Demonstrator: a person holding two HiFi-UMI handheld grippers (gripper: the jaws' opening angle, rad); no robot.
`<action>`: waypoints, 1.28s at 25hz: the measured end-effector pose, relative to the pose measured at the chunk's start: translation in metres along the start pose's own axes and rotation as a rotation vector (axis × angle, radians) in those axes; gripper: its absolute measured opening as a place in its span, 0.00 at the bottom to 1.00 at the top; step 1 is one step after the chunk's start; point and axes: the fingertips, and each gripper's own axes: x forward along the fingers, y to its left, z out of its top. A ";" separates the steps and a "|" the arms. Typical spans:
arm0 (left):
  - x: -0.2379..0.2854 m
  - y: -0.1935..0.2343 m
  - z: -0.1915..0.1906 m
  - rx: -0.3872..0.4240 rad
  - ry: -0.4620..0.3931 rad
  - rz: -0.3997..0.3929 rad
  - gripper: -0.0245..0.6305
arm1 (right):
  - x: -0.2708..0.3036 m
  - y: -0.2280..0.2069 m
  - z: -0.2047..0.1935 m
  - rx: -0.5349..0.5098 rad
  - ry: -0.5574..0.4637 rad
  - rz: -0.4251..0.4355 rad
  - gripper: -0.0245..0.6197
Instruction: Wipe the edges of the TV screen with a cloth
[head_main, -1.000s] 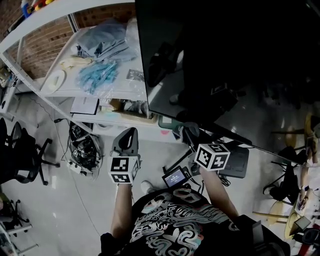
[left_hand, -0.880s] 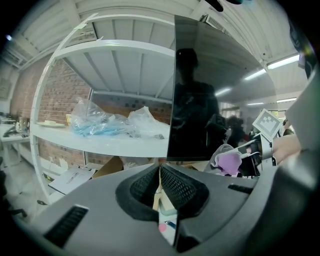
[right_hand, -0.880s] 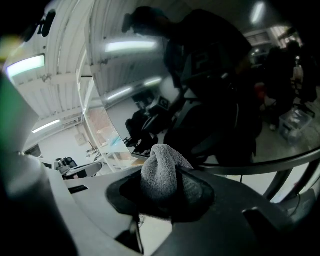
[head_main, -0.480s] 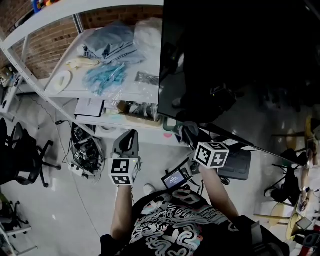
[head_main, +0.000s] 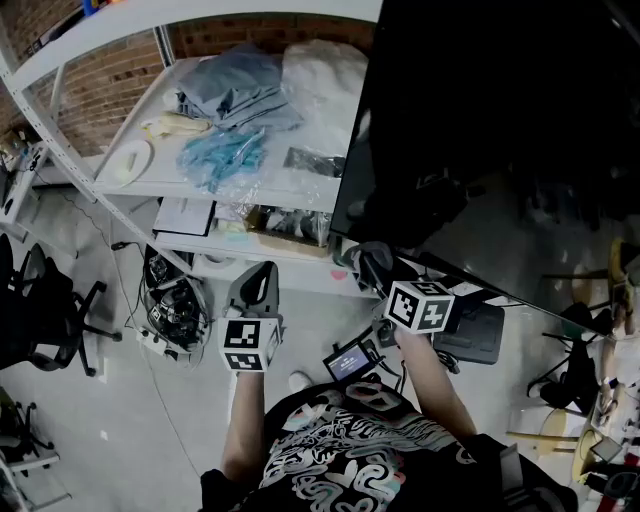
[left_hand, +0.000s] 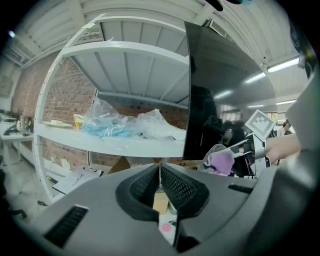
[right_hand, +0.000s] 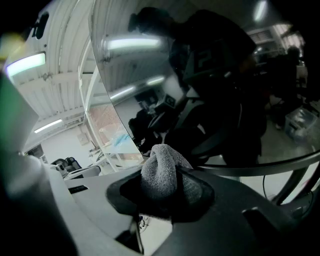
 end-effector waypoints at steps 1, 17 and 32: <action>-0.001 0.001 -0.001 -0.001 0.000 0.000 0.07 | 0.002 0.002 0.000 -0.001 0.000 0.001 0.27; -0.020 0.033 -0.004 -0.009 -0.003 0.028 0.07 | 0.032 0.031 0.000 -0.004 0.004 0.021 0.27; -0.031 0.050 -0.016 -0.031 0.011 -0.001 0.07 | 0.017 0.083 -0.014 -0.196 -0.033 0.057 0.26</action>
